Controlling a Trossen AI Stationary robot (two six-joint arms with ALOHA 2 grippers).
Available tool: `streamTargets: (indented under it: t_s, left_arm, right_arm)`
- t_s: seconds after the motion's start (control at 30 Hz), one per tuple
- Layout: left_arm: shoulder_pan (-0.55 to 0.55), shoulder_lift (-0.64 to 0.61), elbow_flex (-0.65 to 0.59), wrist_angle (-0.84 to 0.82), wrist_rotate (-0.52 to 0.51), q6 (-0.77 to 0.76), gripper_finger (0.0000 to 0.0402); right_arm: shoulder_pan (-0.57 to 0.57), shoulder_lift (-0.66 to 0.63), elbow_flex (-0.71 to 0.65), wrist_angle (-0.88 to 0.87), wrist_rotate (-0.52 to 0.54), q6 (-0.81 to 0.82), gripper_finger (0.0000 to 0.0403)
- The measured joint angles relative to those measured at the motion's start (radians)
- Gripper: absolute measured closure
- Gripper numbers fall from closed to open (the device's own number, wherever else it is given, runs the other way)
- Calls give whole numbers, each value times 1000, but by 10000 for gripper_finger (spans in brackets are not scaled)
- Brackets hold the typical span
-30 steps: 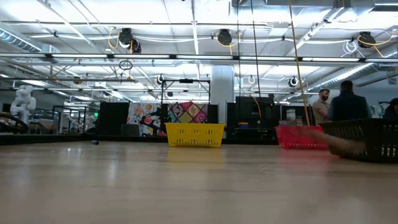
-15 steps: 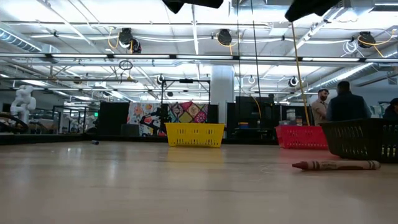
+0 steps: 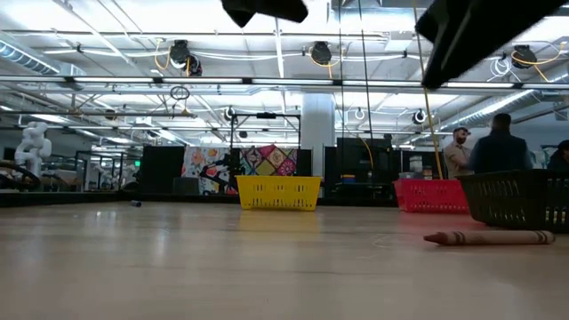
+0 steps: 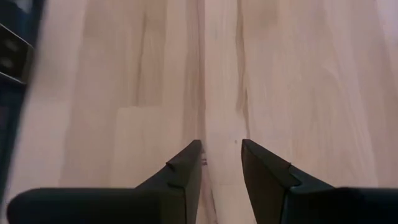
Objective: Sort crayons
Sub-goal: Put the brown crayon into the red bin
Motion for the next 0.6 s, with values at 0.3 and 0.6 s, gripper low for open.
streamTargets:
  t_s: [0.3, 0.6]
  left_arm:
    - [0, 0, 0, -62, -1, -53, 401]
    - [0, 0, 0, -68, -1, -52, 401]
  right_arm:
    - [0, 139, 0, -1, -65, 3, 302]
    - [0, 178, 0, -41, -127, 7, 302]
